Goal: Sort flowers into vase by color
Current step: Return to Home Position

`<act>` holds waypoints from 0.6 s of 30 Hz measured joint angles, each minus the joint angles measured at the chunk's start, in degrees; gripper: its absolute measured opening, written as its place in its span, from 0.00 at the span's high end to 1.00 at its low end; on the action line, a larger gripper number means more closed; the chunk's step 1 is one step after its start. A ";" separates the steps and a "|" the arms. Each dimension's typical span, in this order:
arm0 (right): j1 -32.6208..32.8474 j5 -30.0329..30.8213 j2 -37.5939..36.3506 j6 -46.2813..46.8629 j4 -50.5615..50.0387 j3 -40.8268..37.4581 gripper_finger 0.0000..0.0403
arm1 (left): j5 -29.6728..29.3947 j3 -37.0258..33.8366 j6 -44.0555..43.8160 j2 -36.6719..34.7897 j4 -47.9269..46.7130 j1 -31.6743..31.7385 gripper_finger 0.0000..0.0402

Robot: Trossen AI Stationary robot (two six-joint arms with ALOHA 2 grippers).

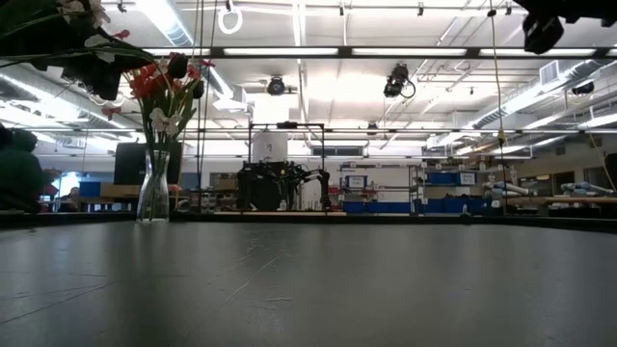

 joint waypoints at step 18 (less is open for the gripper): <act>0.00 0.79 -6.01 -1.53 -12.59 -2.00 0.99 | -0.06 -6.24 -1.24 0.10 4.12 -0.66 1.00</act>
